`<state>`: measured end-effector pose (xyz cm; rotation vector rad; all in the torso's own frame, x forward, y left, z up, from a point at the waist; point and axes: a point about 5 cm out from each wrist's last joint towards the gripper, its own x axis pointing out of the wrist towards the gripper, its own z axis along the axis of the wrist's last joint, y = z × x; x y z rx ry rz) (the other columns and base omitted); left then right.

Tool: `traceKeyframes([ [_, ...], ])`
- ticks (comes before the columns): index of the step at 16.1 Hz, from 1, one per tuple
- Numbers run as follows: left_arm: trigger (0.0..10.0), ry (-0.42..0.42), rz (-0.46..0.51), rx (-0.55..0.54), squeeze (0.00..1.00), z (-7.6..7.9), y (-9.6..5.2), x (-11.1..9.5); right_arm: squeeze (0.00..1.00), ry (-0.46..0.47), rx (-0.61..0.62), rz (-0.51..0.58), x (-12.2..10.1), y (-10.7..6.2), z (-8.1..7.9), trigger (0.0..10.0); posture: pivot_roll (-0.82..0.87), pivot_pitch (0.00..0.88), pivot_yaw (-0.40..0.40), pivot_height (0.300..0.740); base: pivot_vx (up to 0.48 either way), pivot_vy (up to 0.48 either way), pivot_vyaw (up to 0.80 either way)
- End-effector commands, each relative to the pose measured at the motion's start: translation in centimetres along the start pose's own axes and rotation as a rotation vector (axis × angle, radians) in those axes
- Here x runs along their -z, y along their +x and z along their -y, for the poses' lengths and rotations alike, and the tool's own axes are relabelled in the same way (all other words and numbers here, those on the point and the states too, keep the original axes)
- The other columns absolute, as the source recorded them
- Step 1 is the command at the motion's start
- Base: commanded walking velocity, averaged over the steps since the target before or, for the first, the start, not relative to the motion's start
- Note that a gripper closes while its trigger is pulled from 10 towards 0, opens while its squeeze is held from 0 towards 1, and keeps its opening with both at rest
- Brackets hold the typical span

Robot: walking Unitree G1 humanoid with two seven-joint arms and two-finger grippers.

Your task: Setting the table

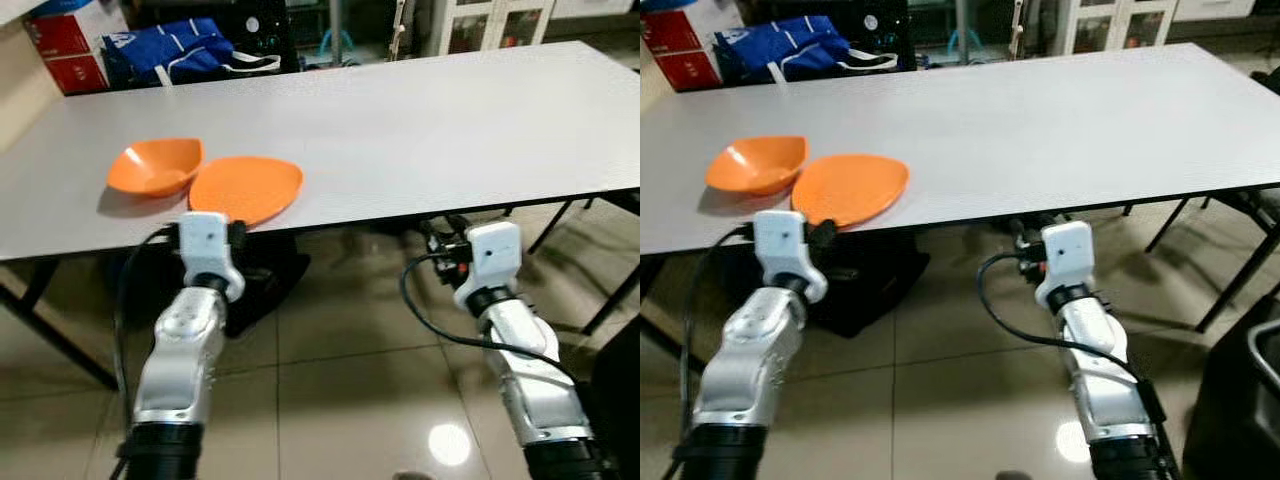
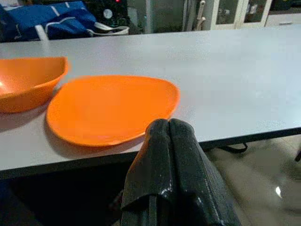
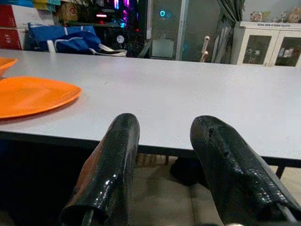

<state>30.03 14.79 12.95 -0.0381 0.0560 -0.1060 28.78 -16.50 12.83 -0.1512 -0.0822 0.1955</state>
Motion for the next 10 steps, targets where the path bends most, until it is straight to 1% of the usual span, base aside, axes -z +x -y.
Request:
traceKeyframes([
  [1, 10.0, 0.011, -0.006, -0.041, 0.0, -0.9, -0.1, -0.2, 0.0, 0.008, -0.015, 0.016, -0.3, 0.2, -0.5, 10.0, -0.22, 0.0, 0.101, 0.74, 0.0, 0.42, 0.0],
  [4, 10.0, 0.007, -0.009, -0.046, 0.0, -0.9, 0.1, -0.3, 0.0, 0.007, -0.022, 0.017, -0.4, 0.2, -0.5, 10.0, -0.23, 0.0, 0.098, 0.74, 0.24, 0.416, 0.0],
  [6, 10.0, 0.033, -0.017, -0.036, 0.0, -0.6, 0.5, -0.3, 0.0, 0.005, -0.028, 0.015, -0.3, 0.1, -0.5, 10.0, -0.23, 0.0, 0.096, 0.74, 0.257, 0.407, 0.0],
  [8, 10.0, 0.065, -0.036, 0.002, 0.0, 0.2, 1.1, -0.2, 0.0, 0.006, -0.033, 0.012, -0.3, 0.1, -0.7, 10.0, -0.22, 0.0, 0.095, 0.74, 0.281, 0.39, 0.0],
  [9, 10.0, 0.106, -0.055, 0.06, 0.0, 1.3, 1.9, -0.5, 0.0, 0.008, -0.044, 0.014, -0.3, 0.1, -0.9, 10.0, -0.23, 0.0, 0.097, 0.74, 0.382, 0.292, 0.0],
  [10, 10.0, 0.123, -0.056, 0.086, 0.0, 1.7, 2.3, -0.8, 0.0, 0.008, -0.048, 0.017, -0.3, 0.1, -1.1, 10.0, -0.23, 0.0, 0.104, 0.74, 0.416, 0.0, 0.0],
])
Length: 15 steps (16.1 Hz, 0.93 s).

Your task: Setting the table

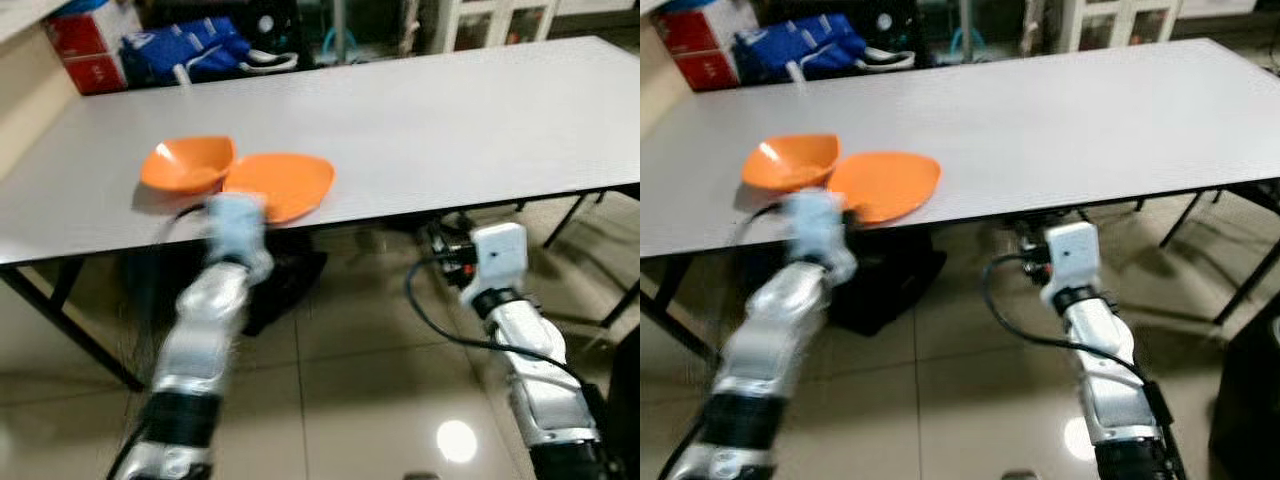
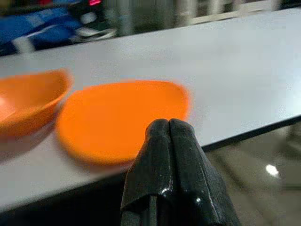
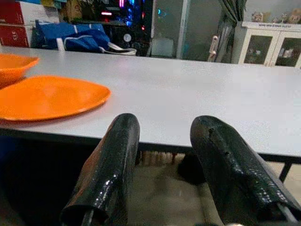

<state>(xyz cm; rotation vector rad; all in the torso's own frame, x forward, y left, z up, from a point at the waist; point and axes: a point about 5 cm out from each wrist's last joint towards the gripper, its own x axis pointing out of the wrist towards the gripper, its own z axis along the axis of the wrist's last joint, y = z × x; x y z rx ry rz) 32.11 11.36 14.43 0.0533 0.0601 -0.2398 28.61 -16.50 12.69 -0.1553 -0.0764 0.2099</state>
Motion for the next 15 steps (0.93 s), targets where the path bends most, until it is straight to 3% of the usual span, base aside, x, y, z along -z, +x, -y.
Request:
traceKeyframes([
  [1, 10.0, 0.028, -0.045, -0.047, 0.0, -1.5, 0.0, 0.6, 0.0, 0.012, -0.034, 0.023, -0.4, 0.2, -1.1, 10.0, -0.23, 0.0, 0.105, 0.74, 0.416, 0.0, 0.0],
  [4, 10.0, 0.016, -0.037, -0.041, 0.0, -1.5, 0.4, 0.3, 0.0, 0.014, -0.032, 0.022, -0.4, 0.1, -1.3, 10.0, -0.24, 0.0, 0.11, 0.74, 0.417, 0.0, 0.0],
  [12, 10.0, 0.103, -0.03, 0.051, 0.0, 0.1, 1.4, -0.2, 0.0, 0.018, -0.04, 0.014, -0.1, -0.3, -1.7, 10.0, -0.25, 0.0, 0.124, 0.74, 0.468, 0.0, 0.0],
  [15, 10.0, 0.11, -0.007, 0.109, 0.0, 1.4, 1.6, -0.7, 0.0, 0.021, -0.041, 0.016, -0.2, -0.3, -1.8, 10.0, -0.24, 0.0, 0.125, 0.74, 0.0, 0.0, 0.0],
])
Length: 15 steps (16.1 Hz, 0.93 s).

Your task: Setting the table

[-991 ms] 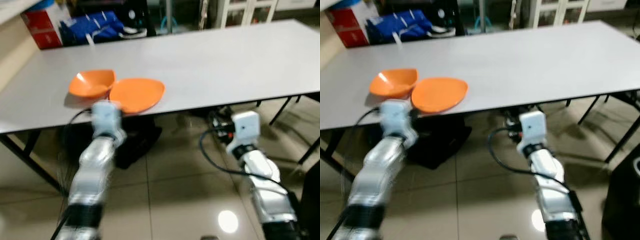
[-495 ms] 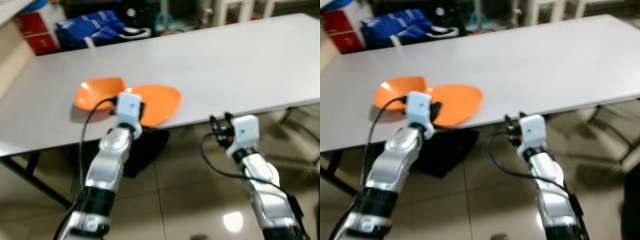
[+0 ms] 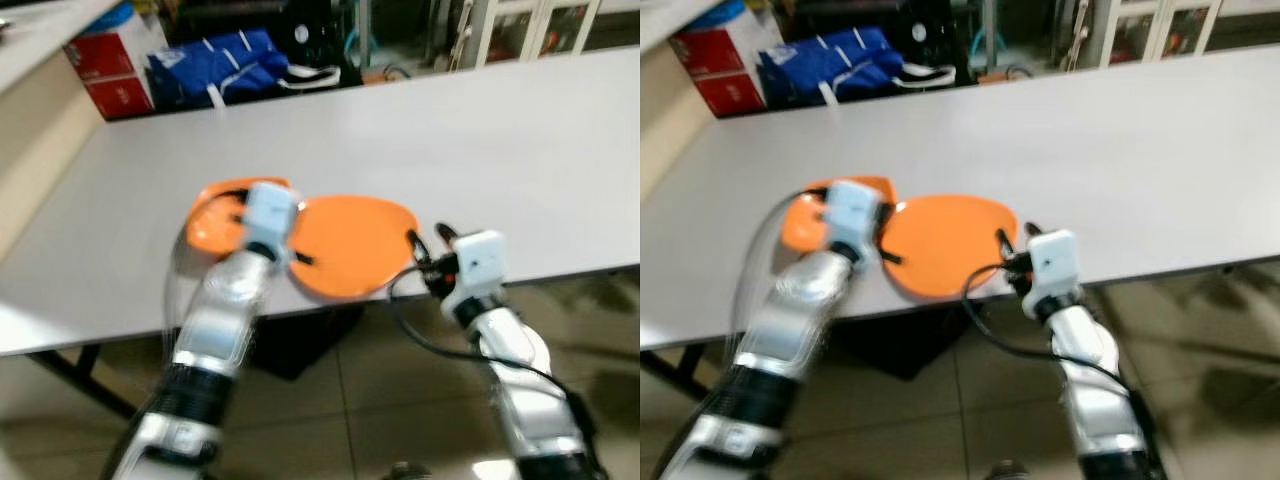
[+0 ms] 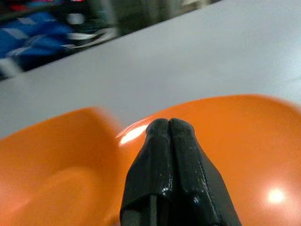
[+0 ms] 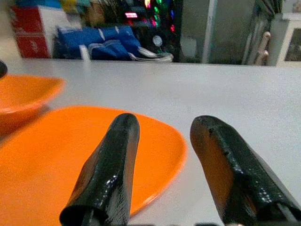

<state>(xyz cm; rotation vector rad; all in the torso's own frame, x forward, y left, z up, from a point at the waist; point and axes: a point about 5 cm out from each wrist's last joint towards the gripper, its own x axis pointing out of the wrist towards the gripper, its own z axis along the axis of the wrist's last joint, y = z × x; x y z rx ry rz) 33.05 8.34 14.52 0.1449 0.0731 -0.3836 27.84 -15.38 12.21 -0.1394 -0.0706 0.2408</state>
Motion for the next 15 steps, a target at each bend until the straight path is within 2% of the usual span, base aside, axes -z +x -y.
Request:
traceKeyframes([
  [1, 10.0, 0.017, 0.027, -0.024, 0.0, -1.2, -0.2, -0.6, 0.0, 0.002, -0.011, 0.018, -0.4, 0.2, -0.5, 10.0, -0.24, 0.0, 0.125, 0.74, 0.0, 0.0, 0.0],
  [4, 10.0, -0.007, 0.05, -0.036, 0.0, -1.3, -0.1, -1.0, 0.0, 0.002, -0.011, 0.017, -0.4, 0.2, -0.6, 10.0, -0.25, 0.0, 0.129, 0.74, 0.293, -0.376, 0.0],
  [10, 10.0, -0.064, 0.025, -0.087, 0.0, -2.2, -0.3, 0.0, 0.0, -0.003, -0.019, 0.008, -0.2, 0.1, -0.6, 10.0, -0.25, 0.0, 0.127, 0.74, 0.364, -0.306, 0.0],
  [13, 10.0, -0.048, 0.031, -0.063, 0.0, -2.1, -0.3, 0.1, 0.0, -0.005, -0.023, 0.007, -0.2, 0.1, -0.7, 10.0, -0.25, 0.0, 0.126, 0.74, 0.404, -0.256, 0.0],
  [15, 10.0, -0.023, 0.03, -0.044, 0.0, -1.7, -0.3, 0.1, 0.0, -0.006, -0.022, 0.002, -0.1, 0.1, -0.6, 10.0, -0.25, 0.0, 0.126, 0.74, 0.124, -0.272, 0.0],
])
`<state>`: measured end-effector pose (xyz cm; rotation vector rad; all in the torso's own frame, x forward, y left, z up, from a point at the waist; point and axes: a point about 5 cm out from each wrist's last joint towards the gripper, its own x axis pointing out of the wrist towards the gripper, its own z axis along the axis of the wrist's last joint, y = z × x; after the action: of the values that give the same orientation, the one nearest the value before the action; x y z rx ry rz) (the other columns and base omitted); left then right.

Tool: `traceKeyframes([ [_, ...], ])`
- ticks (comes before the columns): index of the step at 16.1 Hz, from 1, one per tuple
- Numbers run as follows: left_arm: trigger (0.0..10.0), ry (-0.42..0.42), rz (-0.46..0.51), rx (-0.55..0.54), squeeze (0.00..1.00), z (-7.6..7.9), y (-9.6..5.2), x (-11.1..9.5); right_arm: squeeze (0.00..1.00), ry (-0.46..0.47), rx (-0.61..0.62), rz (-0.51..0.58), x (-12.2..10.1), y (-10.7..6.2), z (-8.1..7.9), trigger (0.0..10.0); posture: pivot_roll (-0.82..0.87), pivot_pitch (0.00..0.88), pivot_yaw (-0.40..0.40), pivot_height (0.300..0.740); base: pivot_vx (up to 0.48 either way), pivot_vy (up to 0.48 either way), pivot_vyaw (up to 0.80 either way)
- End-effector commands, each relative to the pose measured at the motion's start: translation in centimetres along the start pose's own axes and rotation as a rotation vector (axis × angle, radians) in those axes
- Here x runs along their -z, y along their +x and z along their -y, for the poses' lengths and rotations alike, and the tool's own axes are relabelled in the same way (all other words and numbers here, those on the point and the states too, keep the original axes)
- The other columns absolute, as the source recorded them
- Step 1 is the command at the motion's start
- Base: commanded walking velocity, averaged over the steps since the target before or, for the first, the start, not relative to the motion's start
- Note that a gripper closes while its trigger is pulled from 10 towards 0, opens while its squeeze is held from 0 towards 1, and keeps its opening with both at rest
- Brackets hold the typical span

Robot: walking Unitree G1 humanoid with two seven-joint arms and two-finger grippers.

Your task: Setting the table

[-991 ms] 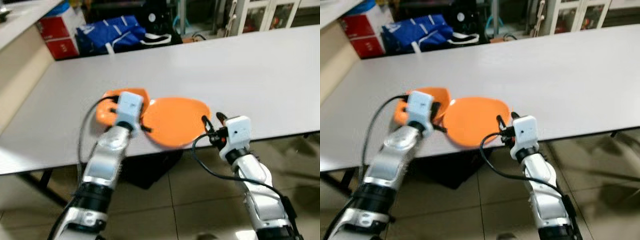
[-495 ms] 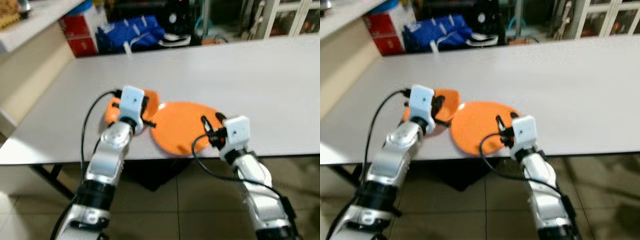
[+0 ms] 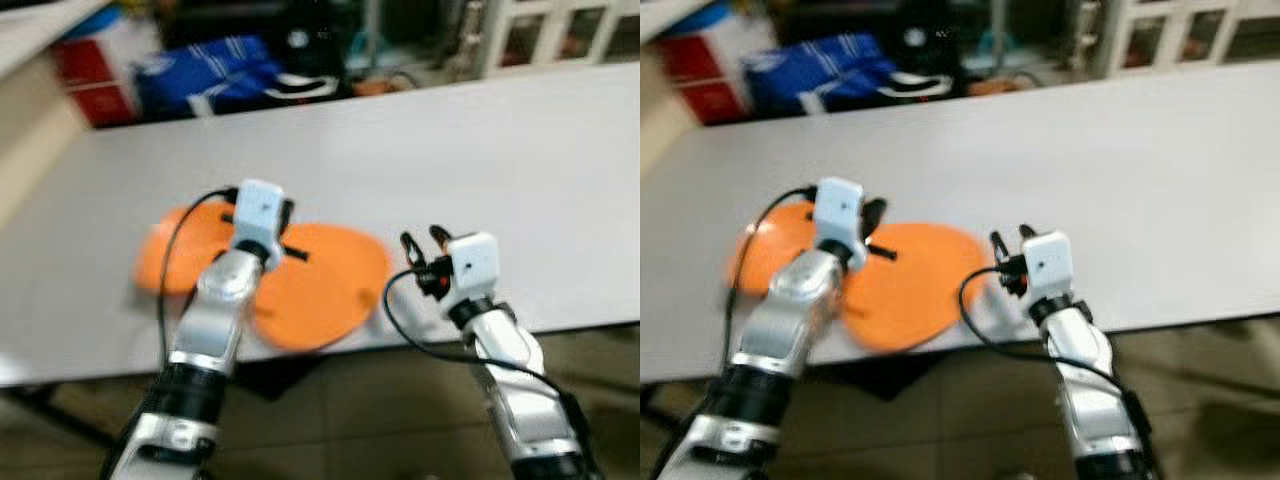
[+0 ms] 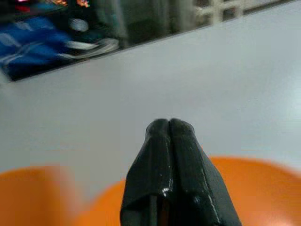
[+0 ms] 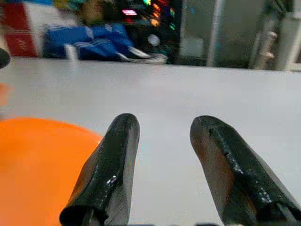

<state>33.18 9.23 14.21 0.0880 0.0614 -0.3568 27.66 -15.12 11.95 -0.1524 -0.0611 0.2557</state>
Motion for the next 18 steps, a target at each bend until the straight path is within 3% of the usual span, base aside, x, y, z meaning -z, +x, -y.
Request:
traceKeyframes([
  [1, 10.0, 0.038, 0.01, -0.004, 0.0, -0.6, -0.1, -0.4, 0.0, 0.006, -0.007, 0.01, -0.3, 0.2, -0.3, 10.0, -0.25, 0.0, 0.126, 0.74, 0.0, -0.259, 0.0],
  [6, 10.0, 0.019, -0.028, 0.017, 0.0, -0.4, 0.1, -0.6, 0.0, 0.002, -0.006, 0.01, -0.4, 0.1, -0.2, 10.0, -0.25, 0.0, 0.127, 0.74, 0.0, -0.051, 0.0],
  [7, 10.0, -0.003, -0.047, -0.003, 0.0, -0.7, 0.0, -1.5, 0.0, -0.003, -0.01, 0.007, -0.4, 0.0, -0.1, 10.0, -0.26, 0.0, 0.13, 0.74, 0.0, 0.0, 0.0],
  [10, 10.0, -0.121, -0.152, 0.086, 0.0, 0.4, -1.2, -3.0, 0.0, -0.011, -0.01, 0.004, -0.4, -0.2, 0.1, 10.0, -0.25, 0.0, 0.135, 0.74, 0.0, 0.0, 0.0],
  [12, 10.0, -0.168, -0.232, 0.07, 0.0, -0.1, -1.4, -2.8, 0.0, -0.01, -0.011, -0.001, -0.2, -0.2, 0.1, 10.0, -0.25, 0.0, 0.135, 0.74, 0.0, 0.0, 0.0],
  [15, 10.0, -0.223, -0.372, 0.021, 0.0, -2.1, -2.1, -1.2, 0.0, -0.008, -0.018, -0.005, -0.2, -0.3, -0.1, 10.0, -0.24, 0.0, 0.147, 0.74, 0.0, 0.0, 0.0],
  [18, 10.0, -0.274, -0.52, -0.015, 0.0, -3.4, -3.1, 1.7, 0.0, 0.049, -0.12, 0.007, -2.2, 0.1, 1.5, 10.0, -0.24, 0.0, 0.151, 0.74, 0.0, 0.0, 0.0],
])
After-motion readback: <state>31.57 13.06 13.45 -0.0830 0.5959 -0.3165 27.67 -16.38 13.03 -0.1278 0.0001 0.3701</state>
